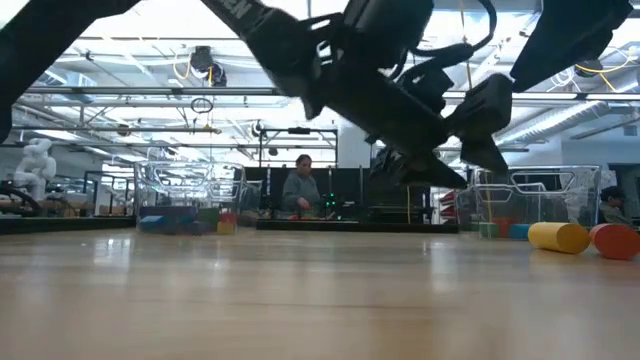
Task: Sort blocks by size
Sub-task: Put the yellow cylindrical block into the bottom transparent bin
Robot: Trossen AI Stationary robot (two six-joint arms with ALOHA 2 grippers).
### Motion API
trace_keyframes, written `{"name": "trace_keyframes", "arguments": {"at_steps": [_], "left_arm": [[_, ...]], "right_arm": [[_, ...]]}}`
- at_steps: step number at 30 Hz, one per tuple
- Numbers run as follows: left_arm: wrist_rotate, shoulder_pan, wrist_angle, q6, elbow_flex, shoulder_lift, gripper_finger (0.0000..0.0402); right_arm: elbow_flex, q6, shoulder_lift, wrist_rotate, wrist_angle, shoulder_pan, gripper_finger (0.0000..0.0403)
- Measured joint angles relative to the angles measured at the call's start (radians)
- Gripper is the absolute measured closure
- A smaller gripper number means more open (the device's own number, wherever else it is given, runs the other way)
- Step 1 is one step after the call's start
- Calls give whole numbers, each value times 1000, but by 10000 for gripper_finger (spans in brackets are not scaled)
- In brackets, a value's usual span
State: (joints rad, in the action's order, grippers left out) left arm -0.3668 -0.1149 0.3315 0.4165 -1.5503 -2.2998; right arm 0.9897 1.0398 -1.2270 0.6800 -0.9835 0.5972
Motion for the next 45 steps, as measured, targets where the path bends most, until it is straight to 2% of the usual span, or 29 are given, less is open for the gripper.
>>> {"name": "trace_keyframes", "arguments": {"at_steps": [7,13,17,21,23,27,31,34,39,45], "left_arm": [[-127,24,-26,130,-52,-15,143],[-38,26,-28,152,-141,-113,143],[-2,20,-64,130,-161,-136,143],[18,28,-242,94,-162,-93,143],[6,25,-344,72,-162,-60,143],[-93,-7,-466,3,-163,-1,144],[-154,-32,-591,-56,-161,45,144],[-197,-41,-639,-60,-134,90,144],[-245,-55,-655,-45,-11,162,144],[-273,-57,-564,21,186,256,144]], "right_arm": [[0,22,0,-5,1,0,193],[0,82,0,-73,-22,0,193],[0,186,-5,-106,-140,-13,193],[-19,324,-22,-169,-330,-64,193],[-50,374,-22,-192,-358,-98,193],[-129,366,-22,-231,-285,-175,193],[-220,290,-23,-292,-102,-258,193],[-274,252,-22,-299,22,-314,193],[-327,211,-22,-375,164,-386,193],[-346,244,-23,-426,181,-434,193]]}}
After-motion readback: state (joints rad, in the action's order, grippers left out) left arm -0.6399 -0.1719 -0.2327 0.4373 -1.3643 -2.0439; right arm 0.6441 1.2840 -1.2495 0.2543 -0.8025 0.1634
